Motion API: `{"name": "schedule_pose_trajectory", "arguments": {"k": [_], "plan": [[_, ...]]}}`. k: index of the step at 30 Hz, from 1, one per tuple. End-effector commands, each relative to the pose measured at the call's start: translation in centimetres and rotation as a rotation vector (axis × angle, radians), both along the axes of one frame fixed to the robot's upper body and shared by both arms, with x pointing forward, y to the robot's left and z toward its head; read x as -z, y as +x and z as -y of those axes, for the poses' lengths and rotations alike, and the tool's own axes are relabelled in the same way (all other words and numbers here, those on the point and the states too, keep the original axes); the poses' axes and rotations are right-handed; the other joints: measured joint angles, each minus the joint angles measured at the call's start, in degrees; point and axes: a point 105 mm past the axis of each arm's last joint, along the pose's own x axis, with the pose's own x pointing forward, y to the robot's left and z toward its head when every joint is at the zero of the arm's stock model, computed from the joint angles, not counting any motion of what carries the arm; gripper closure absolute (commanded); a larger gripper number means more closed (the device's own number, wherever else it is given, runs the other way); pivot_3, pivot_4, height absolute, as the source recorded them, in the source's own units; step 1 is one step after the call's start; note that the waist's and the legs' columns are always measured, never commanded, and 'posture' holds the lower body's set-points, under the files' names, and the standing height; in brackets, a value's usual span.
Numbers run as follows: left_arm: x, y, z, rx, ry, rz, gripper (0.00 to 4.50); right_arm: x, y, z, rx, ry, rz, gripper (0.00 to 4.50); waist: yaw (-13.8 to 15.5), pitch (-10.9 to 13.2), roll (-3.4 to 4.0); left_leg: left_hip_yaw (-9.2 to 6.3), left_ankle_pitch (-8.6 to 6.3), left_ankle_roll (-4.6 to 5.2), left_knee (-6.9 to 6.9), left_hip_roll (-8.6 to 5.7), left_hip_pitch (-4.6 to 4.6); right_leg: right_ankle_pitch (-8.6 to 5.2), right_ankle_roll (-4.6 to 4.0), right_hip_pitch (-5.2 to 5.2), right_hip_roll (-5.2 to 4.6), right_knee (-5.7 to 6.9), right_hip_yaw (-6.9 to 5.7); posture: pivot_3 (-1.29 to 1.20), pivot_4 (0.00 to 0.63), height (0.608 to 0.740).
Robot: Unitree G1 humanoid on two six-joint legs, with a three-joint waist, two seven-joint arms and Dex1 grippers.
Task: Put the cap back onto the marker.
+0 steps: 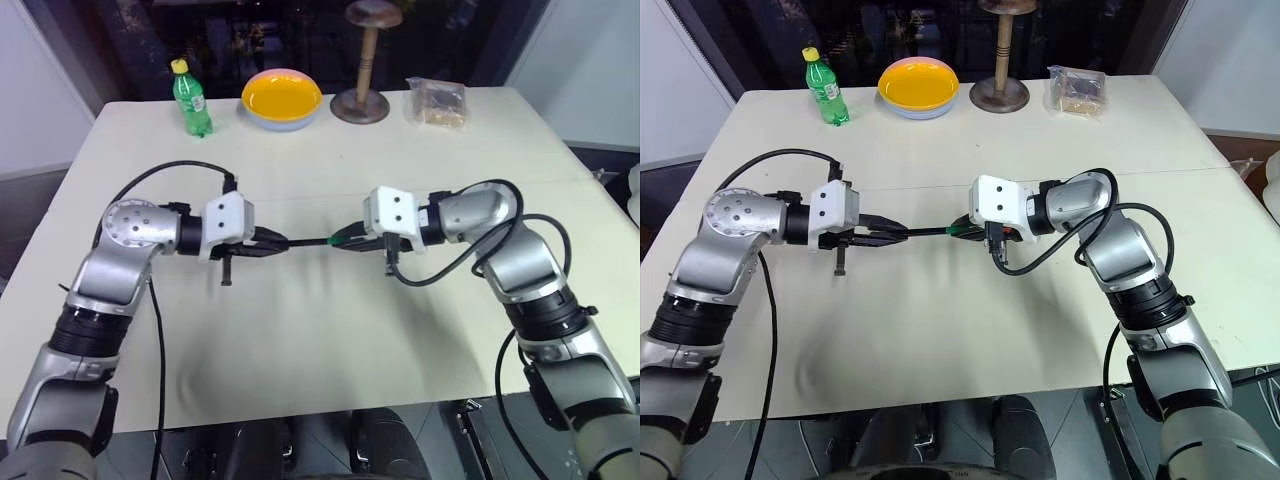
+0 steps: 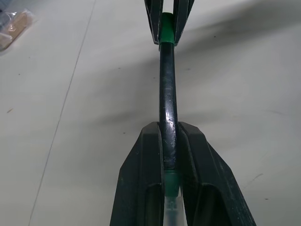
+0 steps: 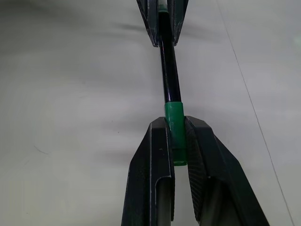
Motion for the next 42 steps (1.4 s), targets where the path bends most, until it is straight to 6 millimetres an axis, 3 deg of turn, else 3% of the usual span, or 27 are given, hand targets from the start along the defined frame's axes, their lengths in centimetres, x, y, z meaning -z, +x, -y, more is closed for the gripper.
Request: {"name": "schedule_pose_trajectory", "arguments": {"k": [1, 14, 18, 23, 29, 37, 42], "plan": [[-1.0, -0.5, 2.3, 0.081, -0.024, 0.059, 4.5, -2.4, -3.3, -4.1, -0.234, 0.058, 0.101, 4.48, 0.0, 0.0, 0.0, 0.0, 0.0, 0.0, 0.0, 0.0, 0.0, 0.0, 0.0, 0.0, 0.0, 0.0, 0.0, 0.0, 0.15, 0.74], [-0.4, -0.3, 0.7, -0.002, -0.027, 0.047, 4.5, -2.0, -1.9, -2.6, -0.168, 0.029, 0.109, 4.48, -0.03, 0.0, 0.0, 0.0, 0.0, 0.0, 0.0, 0.0, 0.0, 0.0, 0.0, 0.0, 0.0, 0.0, 0.0, 0.0, 0.15, 0.74], [0.0, -0.7, -0.4, -0.048, -0.026, 0.037, 4.5, -1.9, -1.3, -1.9, -0.142, 0.018, 0.115, 2.72, -0.18, 0.0, 0.0, -0.02, 0.0, 0.0, 0.0, 0.03, 0.01, 0.0, 0.0, 0.0, 0.02, 0.01, 0.0, 0.0, 0.15, 0.74], [0.8, -1.8, -2.1, -0.119, -0.022, 0.011, 4.5, -1.9, -0.5, -0.6, -0.103, -0.007, 0.116, 0.15, -0.1, 0.0, 0.0, -0.01, 0.0, 0.01, 0.0, 0.05, 0.01, 0.0, 0.0, -0.01, 0.01, 0.01, 0.01, 0.0, 0.15, 0.74], [1.2, -2.5, -4.1, -0.272, -0.054, -0.017, 4.5, -2.3, -0.1, 0.6, -0.065, -0.003, 0.118, 0.06, -0.11, 0.0, 0.0, -0.04, -0.02, 0.02, -0.01, 0.05, 0.01, 0.0, -0.01, -0.01, -0.02, 0.01, 0.01, 0.0, 0.15, 0.74], [0.0, -1.3, -7.0, -0.739, -0.301, -0.004, 4.5, -2.9, -0.6, 1.6, 0.012, 0.089, 0.103, 0.06, 0.0, -0.01, -0.02, -0.1, -0.02, 0.03, -0.01, 0.04, 0.01, 0.0, -0.01, 0.03, -0.04, 0.02, 0.0, 0.0, 0.15, 0.74], [2.5, -3.2, -7.8, -1.064, -0.437, -0.121, 4.5, -2.4, -1.2, 2.1, 0.055, 0.113, 0.072, 0.06, -0.03, -0.02, -0.06, -0.1, -0.02, 0.03, -0.01, 0.03, 0.02, 0.01, 0.0, 0.05, -0.08, 0.02, 0.02, 0.0, 0.15, 0.74]]}}
